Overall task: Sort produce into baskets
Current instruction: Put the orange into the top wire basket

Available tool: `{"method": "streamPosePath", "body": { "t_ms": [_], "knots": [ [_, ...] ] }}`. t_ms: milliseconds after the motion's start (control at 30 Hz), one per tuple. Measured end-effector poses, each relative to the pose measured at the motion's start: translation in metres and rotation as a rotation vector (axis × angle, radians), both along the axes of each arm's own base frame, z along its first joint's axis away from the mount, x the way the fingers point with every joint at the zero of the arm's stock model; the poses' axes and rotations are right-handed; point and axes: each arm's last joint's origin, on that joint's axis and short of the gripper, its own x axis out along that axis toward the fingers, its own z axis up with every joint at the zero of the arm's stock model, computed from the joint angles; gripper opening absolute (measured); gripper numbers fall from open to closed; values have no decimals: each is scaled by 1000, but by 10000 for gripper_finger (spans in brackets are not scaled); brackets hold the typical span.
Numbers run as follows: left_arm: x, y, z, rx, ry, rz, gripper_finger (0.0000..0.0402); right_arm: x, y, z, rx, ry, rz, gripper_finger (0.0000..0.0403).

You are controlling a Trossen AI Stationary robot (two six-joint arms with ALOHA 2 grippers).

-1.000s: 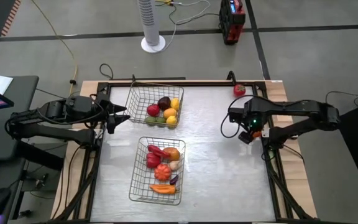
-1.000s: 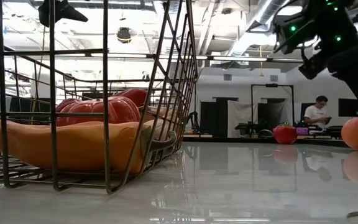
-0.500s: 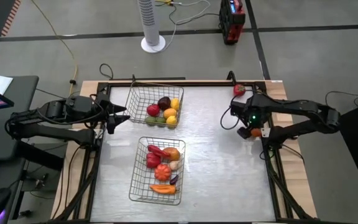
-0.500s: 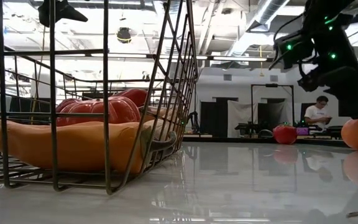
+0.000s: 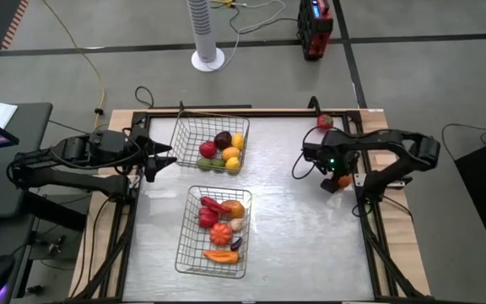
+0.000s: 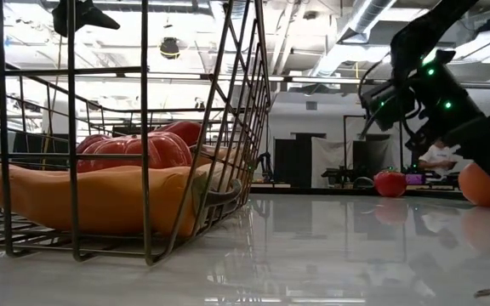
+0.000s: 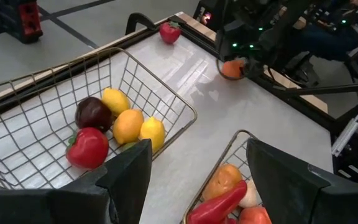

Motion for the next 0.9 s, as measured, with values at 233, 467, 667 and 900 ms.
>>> {"method": "streamPosePath", "body": {
  "t_ms": [233, 467, 667, 900],
  "knots": [
    [0, 0, 0, -7, 0, -12, 249, 9, -4, -2, 12, -8, 30, 367],
    [0, 0, 0, 0, 2, -15, 249, 37, -11, 51, -45, -300, -35, 348],
    [1, 1, 2, 14, -18, 14, 249, 80, -10, 121, -189, -804, -113, 362],
    [1, 2, 4, 26, -40, 82, 249, 132, -8, 180, -285, -1469, -189, 361]
  ]
}}
